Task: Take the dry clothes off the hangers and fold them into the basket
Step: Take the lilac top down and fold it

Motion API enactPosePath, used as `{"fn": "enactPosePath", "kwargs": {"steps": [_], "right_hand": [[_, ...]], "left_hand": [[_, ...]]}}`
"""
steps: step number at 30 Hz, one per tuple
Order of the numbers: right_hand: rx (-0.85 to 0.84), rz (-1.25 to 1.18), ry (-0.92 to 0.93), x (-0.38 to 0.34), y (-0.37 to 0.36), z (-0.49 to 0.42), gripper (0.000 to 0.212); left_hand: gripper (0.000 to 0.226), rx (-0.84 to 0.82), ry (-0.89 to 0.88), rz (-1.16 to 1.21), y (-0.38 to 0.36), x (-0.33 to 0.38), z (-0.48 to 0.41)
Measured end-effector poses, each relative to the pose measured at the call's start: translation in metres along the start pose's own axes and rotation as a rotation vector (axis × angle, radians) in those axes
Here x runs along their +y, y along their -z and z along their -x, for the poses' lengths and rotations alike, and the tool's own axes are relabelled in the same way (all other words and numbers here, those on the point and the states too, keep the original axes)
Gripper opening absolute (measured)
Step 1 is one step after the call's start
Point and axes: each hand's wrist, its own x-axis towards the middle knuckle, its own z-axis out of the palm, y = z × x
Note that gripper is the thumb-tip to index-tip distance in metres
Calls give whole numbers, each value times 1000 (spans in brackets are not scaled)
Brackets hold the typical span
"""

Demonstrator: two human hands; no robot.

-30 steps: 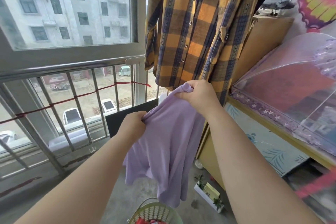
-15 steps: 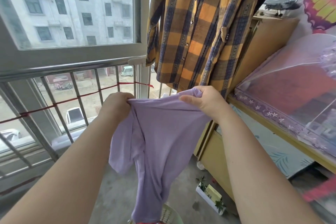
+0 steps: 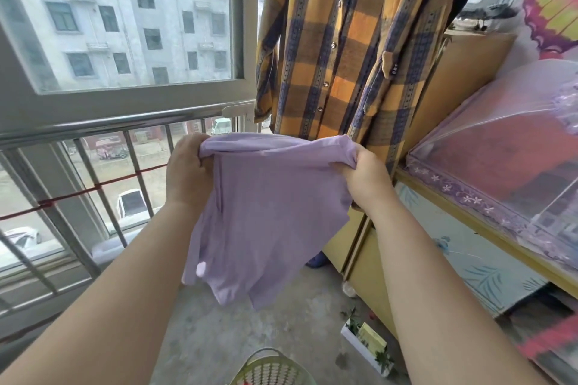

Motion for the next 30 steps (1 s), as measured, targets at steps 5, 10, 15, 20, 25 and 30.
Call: {"fn": "enactPosePath", "kwargs": {"steps": [5, 10, 15, 20, 25, 30], "right_hand": [[24, 46, -3, -9, 5, 1, 14], [-256, 276, -192, -21, 13, -1, 25], [-326, 264, -147, -1, 14, -1, 31], [-332, -1048, -158, 14, 15, -18, 52], [-551, -1294, -349, 58, -28, -7, 101], [-489, -1036, -413, 70, -47, -1, 58]], "left_hand": [[24, -95, 13, -142, -2, -6, -8], [25, -199, 130, -211, -9, -13, -7], [25, -359, 238, -103, -16, -14, -5], [18, -438, 449, 310, -13, -2, -7], [16, -287, 750, 710, -8, 20, -20], [26, -386, 861, 791, -3, 6, -15]]}}
